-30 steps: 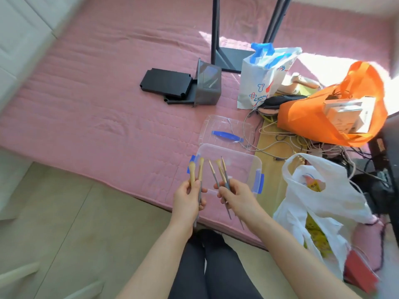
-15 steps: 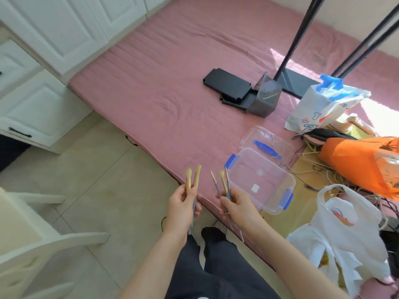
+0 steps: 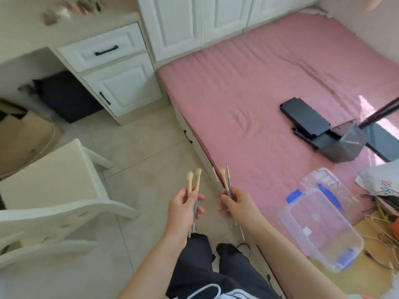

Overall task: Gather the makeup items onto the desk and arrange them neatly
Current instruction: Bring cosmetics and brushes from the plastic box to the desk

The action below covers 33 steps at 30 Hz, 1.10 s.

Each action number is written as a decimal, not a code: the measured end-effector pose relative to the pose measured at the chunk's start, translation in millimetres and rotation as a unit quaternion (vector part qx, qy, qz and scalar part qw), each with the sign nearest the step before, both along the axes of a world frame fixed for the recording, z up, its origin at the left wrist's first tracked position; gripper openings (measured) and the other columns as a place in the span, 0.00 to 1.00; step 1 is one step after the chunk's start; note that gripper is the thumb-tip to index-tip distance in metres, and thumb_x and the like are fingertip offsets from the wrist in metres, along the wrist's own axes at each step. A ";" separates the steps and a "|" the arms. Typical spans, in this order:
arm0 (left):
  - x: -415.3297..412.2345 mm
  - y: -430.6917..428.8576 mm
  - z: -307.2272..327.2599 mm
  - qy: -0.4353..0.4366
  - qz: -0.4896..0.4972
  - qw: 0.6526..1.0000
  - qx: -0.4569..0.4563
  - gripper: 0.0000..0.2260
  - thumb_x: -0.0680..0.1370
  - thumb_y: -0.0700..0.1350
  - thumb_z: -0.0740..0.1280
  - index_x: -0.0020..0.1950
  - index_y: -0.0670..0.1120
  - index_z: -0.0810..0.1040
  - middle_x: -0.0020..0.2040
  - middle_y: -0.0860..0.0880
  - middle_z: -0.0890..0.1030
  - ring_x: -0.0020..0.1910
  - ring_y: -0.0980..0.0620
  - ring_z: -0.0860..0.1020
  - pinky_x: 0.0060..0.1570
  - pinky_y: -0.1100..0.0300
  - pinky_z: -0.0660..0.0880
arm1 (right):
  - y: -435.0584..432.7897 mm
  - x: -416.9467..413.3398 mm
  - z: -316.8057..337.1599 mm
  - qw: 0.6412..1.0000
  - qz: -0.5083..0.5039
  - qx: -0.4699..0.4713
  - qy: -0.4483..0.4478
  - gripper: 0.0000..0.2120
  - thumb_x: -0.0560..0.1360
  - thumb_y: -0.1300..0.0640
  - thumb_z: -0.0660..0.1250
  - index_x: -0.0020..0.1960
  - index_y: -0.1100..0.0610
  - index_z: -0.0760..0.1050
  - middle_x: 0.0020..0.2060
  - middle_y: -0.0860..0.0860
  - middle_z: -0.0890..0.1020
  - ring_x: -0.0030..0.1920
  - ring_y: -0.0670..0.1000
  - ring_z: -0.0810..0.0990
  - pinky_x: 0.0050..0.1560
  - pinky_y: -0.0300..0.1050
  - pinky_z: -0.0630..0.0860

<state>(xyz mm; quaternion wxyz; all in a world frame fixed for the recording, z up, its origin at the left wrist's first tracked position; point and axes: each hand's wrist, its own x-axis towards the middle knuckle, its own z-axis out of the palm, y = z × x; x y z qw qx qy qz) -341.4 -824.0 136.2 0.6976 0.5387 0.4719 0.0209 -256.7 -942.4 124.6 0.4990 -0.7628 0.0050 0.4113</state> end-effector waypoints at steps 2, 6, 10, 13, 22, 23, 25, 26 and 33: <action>-8.0 30.2 1.9 -0.001 0.022 1.000 0.008 0.07 0.81 0.43 0.61 0.53 0.45 0.78 0.43 0.46 0.82 0.32 0.52 0.75 0.36 0.56 0.75 | 32.3 -3.6 3.4 1.000 0.020 0.009 -0.001 0.07 0.79 0.63 0.59 0.46 0.57 0.74 0.34 0.51 0.79 0.35 0.48 0.79 0.39 0.41 0.78; -25.3 82.3 4.7 0.003 0.055 0.998 0.031 0.07 0.81 0.43 0.61 0.52 0.44 0.78 0.45 0.44 0.82 0.32 0.52 0.76 0.38 0.56 0.77 | 87.8 -9.8 7.1 0.998 0.057 0.017 0.008 0.07 0.79 0.63 0.59 0.47 0.57 0.75 0.34 0.51 0.79 0.34 0.47 0.79 0.40 0.42 0.78; -37.2 118.8 3.7 0.020 0.091 0.994 0.050 0.08 0.81 0.45 0.61 0.51 0.44 0.78 0.42 0.46 0.81 0.33 0.52 0.75 0.37 0.57 0.76 | 131.9 -11.7 8.6 0.995 0.100 0.019 0.001 0.06 0.79 0.62 0.59 0.49 0.57 0.75 0.35 0.51 0.79 0.34 0.47 0.78 0.38 0.39 0.76; -38.0 137.5 0.2 0.027 0.114 0.992 0.048 0.08 0.81 0.46 0.61 0.50 0.45 0.78 0.42 0.46 0.81 0.33 0.51 0.74 0.36 0.58 0.74 | 159.2 -7.7 9.1 0.992 0.124 0.017 0.002 0.06 0.80 0.62 0.59 0.50 0.58 0.75 0.36 0.52 0.78 0.34 0.46 0.77 0.36 0.37 0.75; 14.7 198.6 -6.7 0.034 0.165 0.985 0.047 0.08 0.81 0.47 0.61 0.49 0.45 0.78 0.42 0.45 0.79 0.34 0.51 0.76 0.39 0.58 0.77 | 236.2 46.4 2.2 0.986 0.165 0.011 0.005 0.06 0.80 0.59 0.60 0.52 0.58 0.75 0.37 0.54 0.79 0.35 0.47 0.77 0.39 0.38 0.77; 25.8 207.0 -7.0 0.035 0.169 0.984 0.050 0.08 0.81 0.47 0.61 0.49 0.46 0.78 0.43 0.43 0.79 0.34 0.51 0.76 0.40 0.57 0.78 | 245.3 56.4 2.7 0.986 0.167 0.015 0.004 0.06 0.80 0.59 0.60 0.53 0.58 0.75 0.37 0.53 0.78 0.35 0.47 0.77 0.39 0.37 0.77; 50.7 223.8 -7.3 0.041 0.177 0.982 0.056 0.08 0.81 0.48 0.62 0.48 0.47 0.78 0.44 0.42 0.80 0.35 0.50 0.77 0.42 0.53 0.79 | 264.6 78.7 3.3 0.984 0.175 0.016 -0.001 0.06 0.80 0.59 0.60 0.53 0.58 0.75 0.36 0.53 0.78 0.34 0.46 0.77 0.37 0.35 0.76; 63.9 232.3 -7.2 0.045 0.181 0.981 0.058 0.07 0.81 0.48 0.62 0.48 0.47 0.78 0.44 0.42 0.80 0.36 0.50 0.77 0.42 0.53 0.80 | 274.8 90.9 3.9 0.984 0.180 0.012 -0.003 0.06 0.80 0.60 0.60 0.53 0.58 0.75 0.36 0.52 0.78 0.34 0.46 0.77 0.36 0.34 0.75; 152.1 294.5 1.0 0.038 0.219 0.973 0.059 0.06 0.81 0.45 0.62 0.49 0.46 0.78 0.44 0.44 0.81 0.37 0.51 0.77 0.42 0.55 0.80 | 349.6 185.3 10.6 0.978 0.207 0.015 -0.002 0.07 0.80 0.62 0.58 0.50 0.58 0.75 0.36 0.52 0.78 0.35 0.48 0.76 0.38 0.39 0.75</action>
